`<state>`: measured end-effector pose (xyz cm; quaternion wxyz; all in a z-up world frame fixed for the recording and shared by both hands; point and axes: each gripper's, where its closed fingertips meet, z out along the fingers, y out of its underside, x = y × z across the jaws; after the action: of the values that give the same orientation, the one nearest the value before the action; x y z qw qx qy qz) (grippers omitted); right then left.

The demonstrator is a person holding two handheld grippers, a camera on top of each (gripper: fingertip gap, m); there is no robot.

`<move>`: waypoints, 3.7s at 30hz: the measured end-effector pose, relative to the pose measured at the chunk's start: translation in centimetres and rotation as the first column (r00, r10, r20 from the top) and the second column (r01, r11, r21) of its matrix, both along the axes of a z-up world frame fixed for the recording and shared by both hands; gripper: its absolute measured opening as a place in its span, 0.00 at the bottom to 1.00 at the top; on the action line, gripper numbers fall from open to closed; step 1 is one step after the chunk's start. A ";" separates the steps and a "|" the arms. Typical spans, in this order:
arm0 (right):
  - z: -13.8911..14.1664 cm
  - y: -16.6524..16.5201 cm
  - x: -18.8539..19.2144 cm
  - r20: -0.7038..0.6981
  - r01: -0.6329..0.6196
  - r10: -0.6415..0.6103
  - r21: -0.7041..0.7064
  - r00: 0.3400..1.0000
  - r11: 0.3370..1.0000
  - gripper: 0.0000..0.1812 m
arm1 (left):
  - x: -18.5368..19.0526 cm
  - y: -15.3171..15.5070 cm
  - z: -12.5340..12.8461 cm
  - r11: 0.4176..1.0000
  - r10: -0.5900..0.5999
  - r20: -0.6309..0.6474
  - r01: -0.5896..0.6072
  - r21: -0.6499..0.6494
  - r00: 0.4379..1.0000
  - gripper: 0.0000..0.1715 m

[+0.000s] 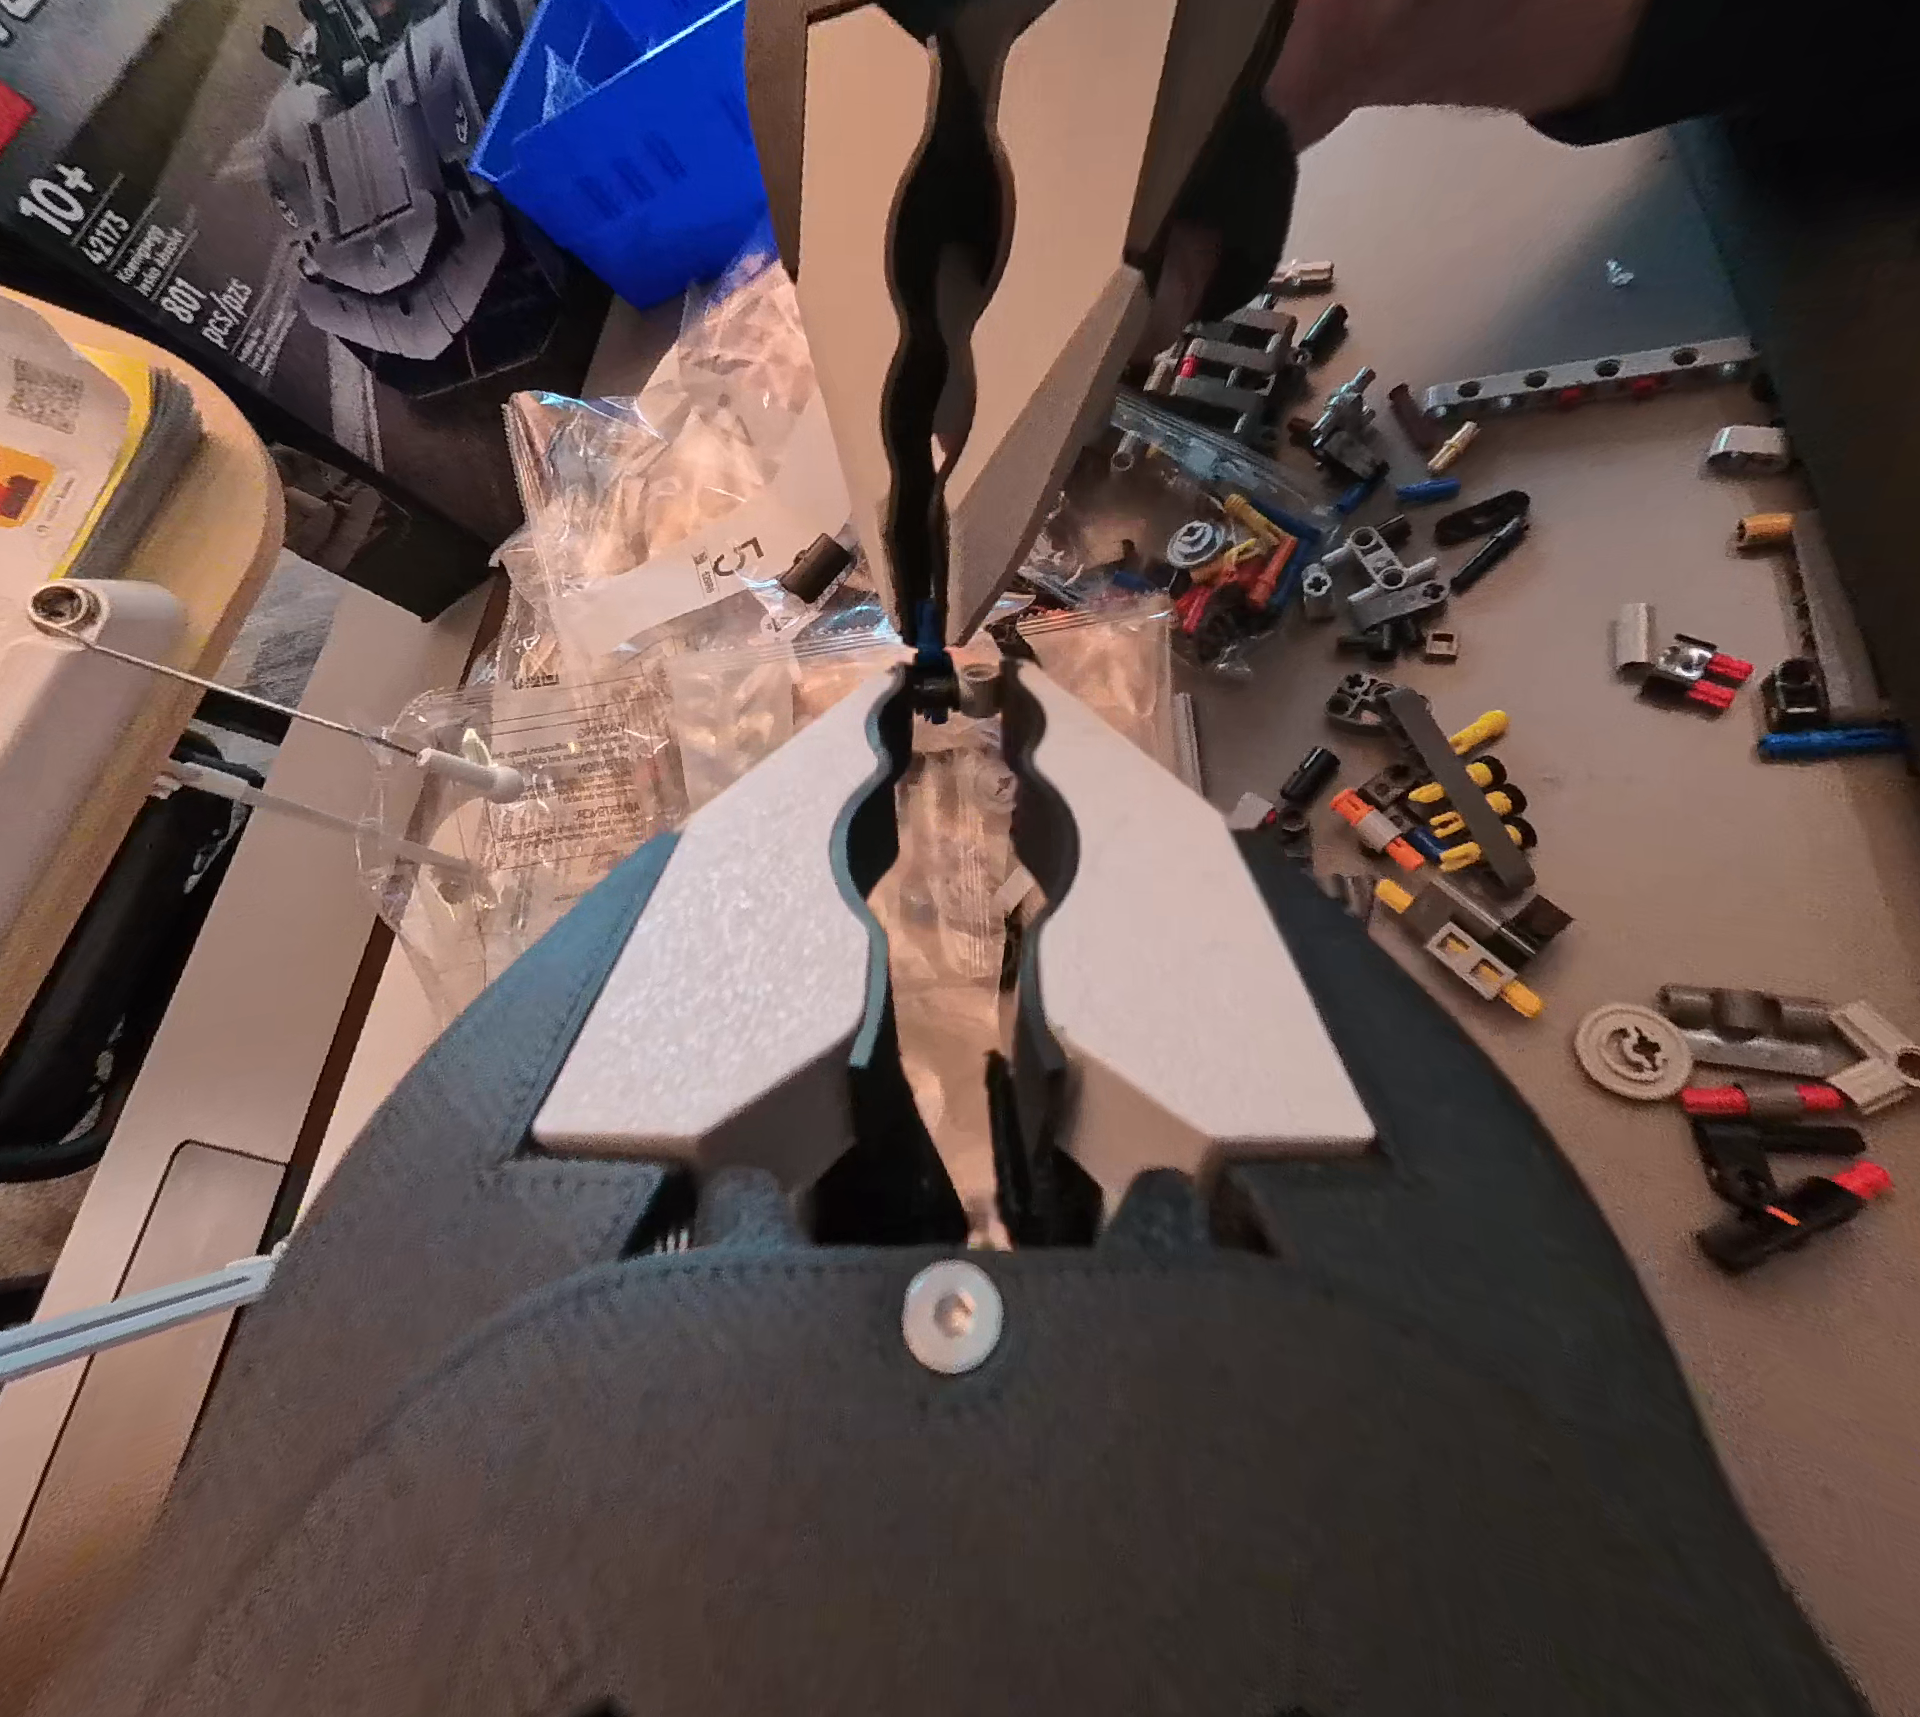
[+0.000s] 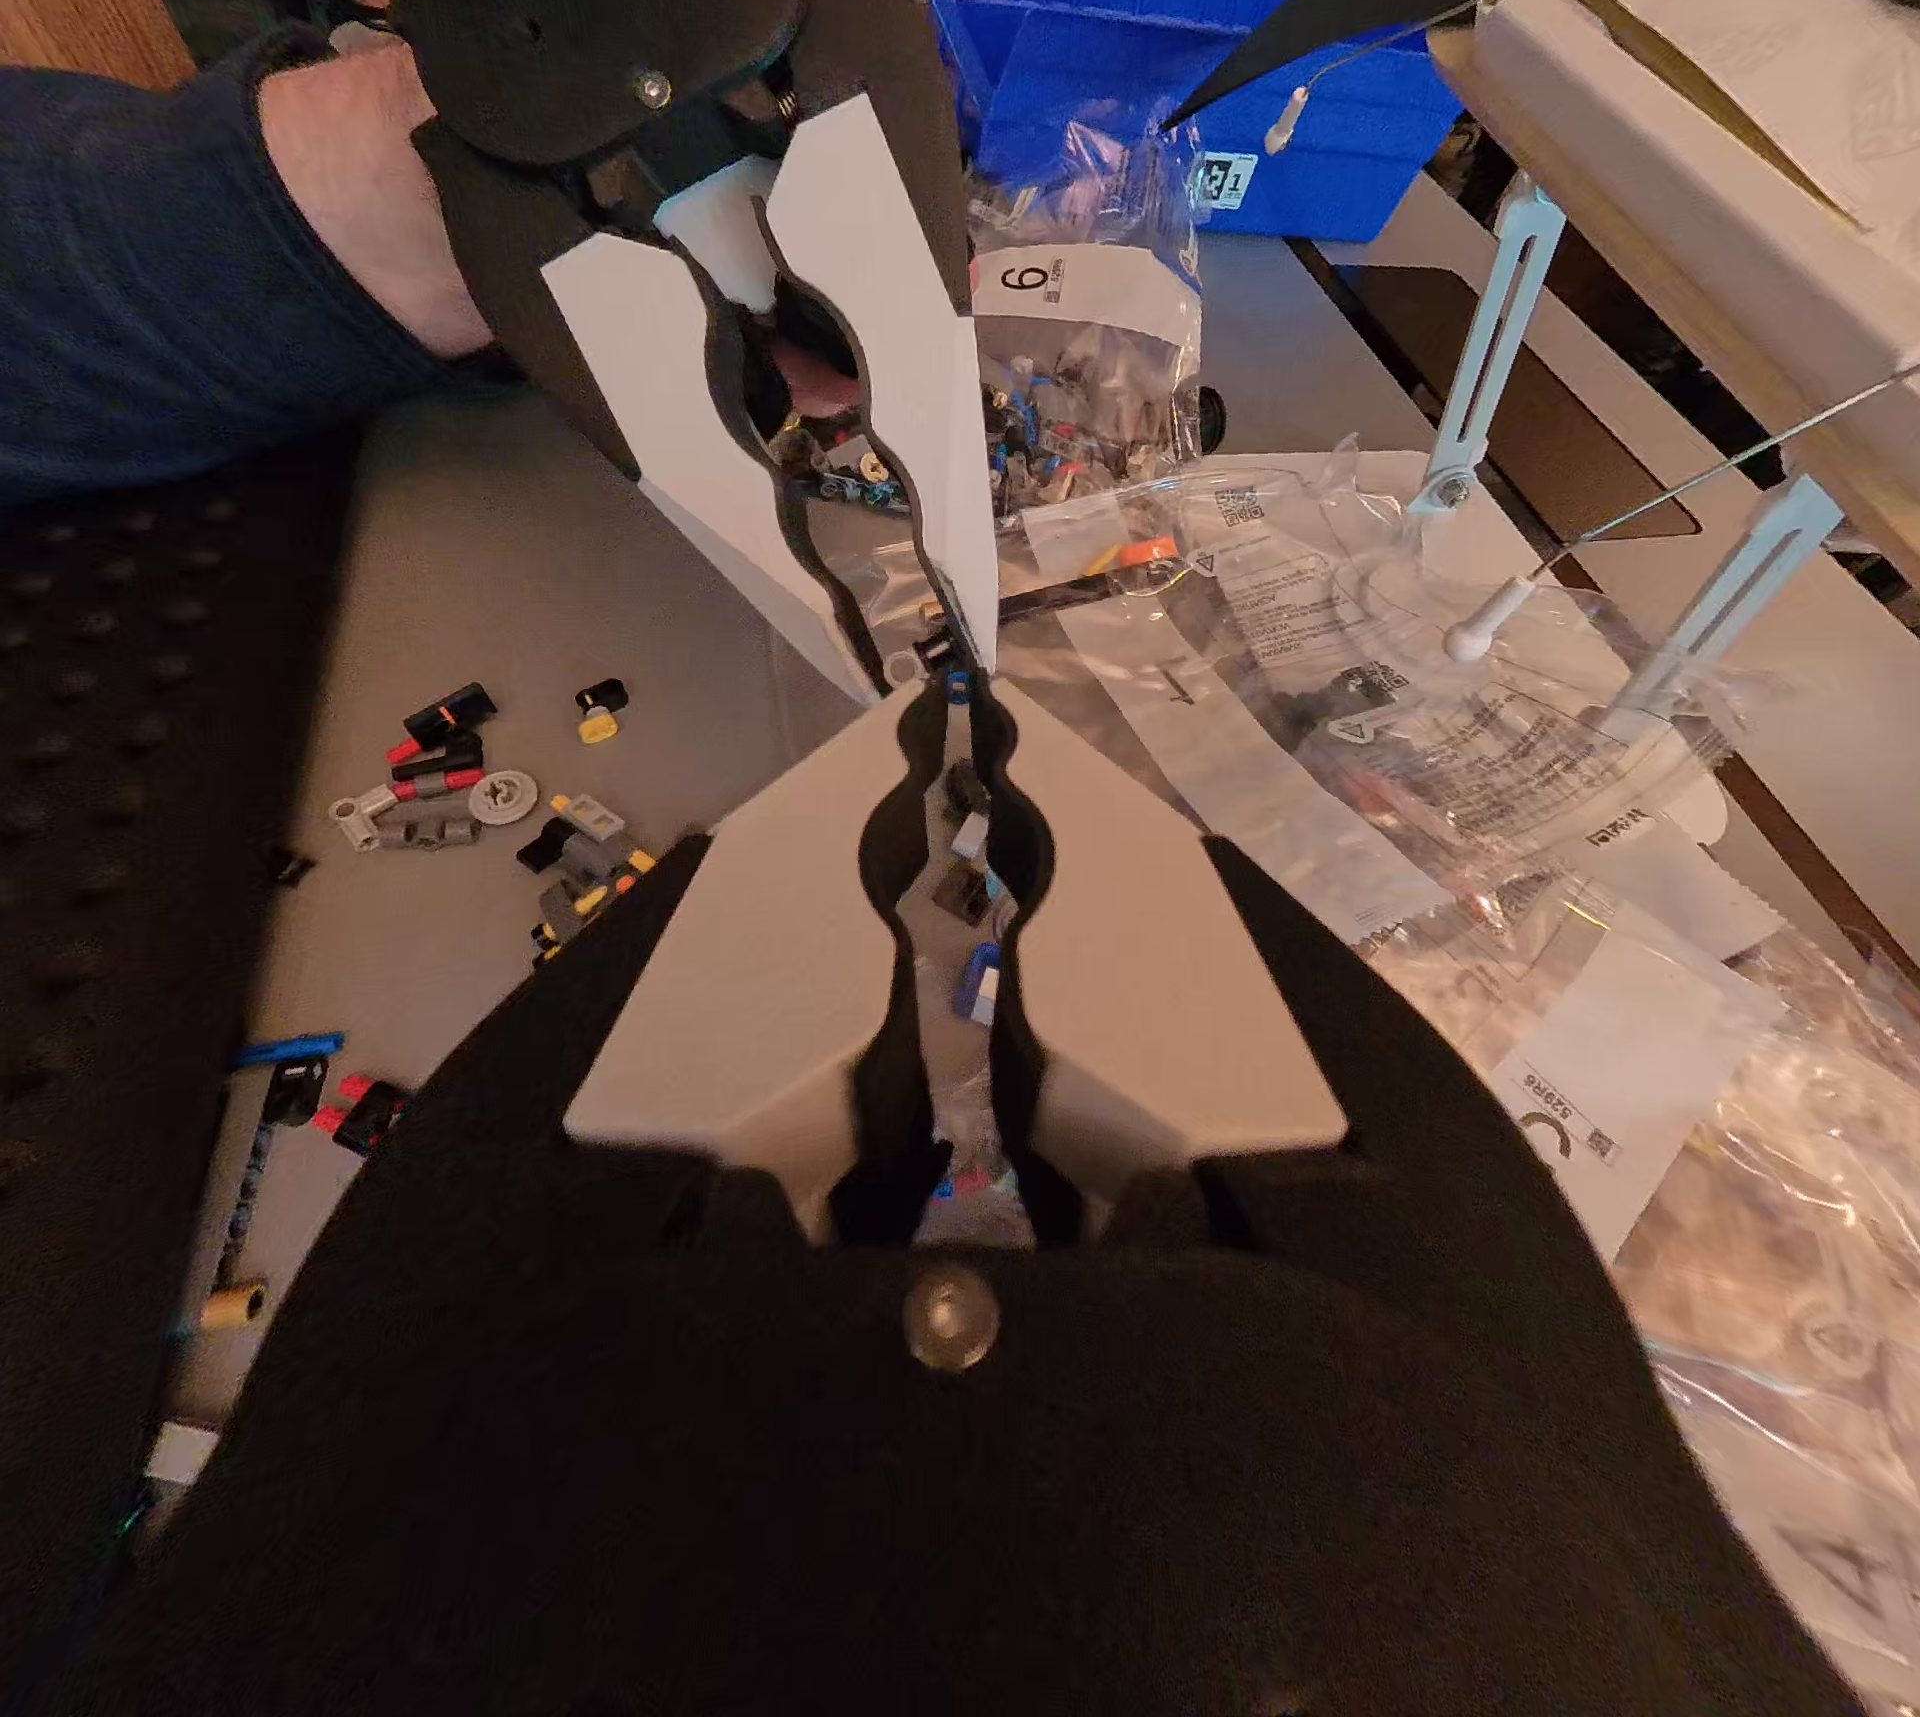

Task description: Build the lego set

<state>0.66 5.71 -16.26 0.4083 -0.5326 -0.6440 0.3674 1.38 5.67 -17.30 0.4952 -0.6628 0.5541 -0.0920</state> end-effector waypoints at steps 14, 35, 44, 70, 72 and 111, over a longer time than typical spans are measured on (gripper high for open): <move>0.2 0.2 -0.2 0.015 0.028 -0.030 0.138 0.999 0.990 0.01 | -0.2 0.2 0.1 1.000 0.021 -0.031 -0.021 0.016 0.999 0.09; -0.8 -1.5 0.3 0.077 -0.077 0.070 0.085 0.995 0.993 0.00 | -0.1 -1.5 -1.0 0.998 -0.044 -0.123 0.039 -0.039 0.991 0.09; -1.0 -2.3 1.1 0.079 -0.132 0.130 0.033 0.988 0.991 0.00 | 0.4 -2.3 -0.9 0.995 -0.087 -0.106 0.080 -0.063 0.991 0.09; -1.2 -1.3 -0.2 0.019 -0.049 0.049 0.052 0.999 0.997 0.01 | -0.4 -1.2 -1.4 1.000 -0.007 -0.147 0.004 -0.022 0.989 0.08; -1.3 -1.1 -0.2 0.024 -0.041 0.040 0.056 0.999 0.998 0.01 | -0.5 -1.1 -1.5 1.000 -0.002 -0.156 -0.001 -0.017 0.988 0.09; -0.4 -2.8 1.5 0.008 -0.153 0.153 -0.018 0.988 0.988 0.00 | 1.0 -2.7 -0.6 0.995 -0.093 -0.099 0.089 -0.046 0.991 0.09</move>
<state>2.18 2.92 -16.65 0.3710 -0.4868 -0.6817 0.4007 2.35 2.94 -17.90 0.4478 -0.6508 0.6061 -0.0926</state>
